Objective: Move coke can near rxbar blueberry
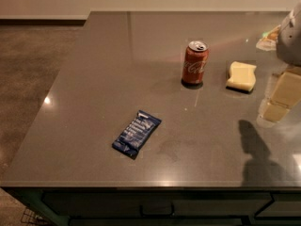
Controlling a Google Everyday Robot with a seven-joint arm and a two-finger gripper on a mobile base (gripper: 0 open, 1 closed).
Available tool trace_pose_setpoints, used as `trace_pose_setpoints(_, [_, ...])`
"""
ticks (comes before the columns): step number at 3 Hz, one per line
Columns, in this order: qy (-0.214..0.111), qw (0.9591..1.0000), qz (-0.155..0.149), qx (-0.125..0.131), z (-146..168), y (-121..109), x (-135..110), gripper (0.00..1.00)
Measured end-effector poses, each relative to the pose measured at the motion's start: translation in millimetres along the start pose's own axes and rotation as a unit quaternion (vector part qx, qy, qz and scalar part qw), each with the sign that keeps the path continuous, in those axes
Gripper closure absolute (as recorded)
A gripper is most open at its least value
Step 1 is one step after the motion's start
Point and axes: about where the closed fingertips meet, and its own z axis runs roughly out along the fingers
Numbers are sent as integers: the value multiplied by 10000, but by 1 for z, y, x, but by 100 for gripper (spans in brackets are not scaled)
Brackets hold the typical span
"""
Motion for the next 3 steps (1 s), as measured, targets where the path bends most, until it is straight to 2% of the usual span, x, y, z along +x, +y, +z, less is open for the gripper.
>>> trace_pose_setpoints(1, [0, 10000, 0, 0, 0, 0, 0, 0])
trace_pose_setpoints(2, [-264, 9990, 309, 187, 10, -24, -10, 0])
trace_pose_setpoints(3, [-563, 9932, 900, 468, 31, -67, -21, 0])
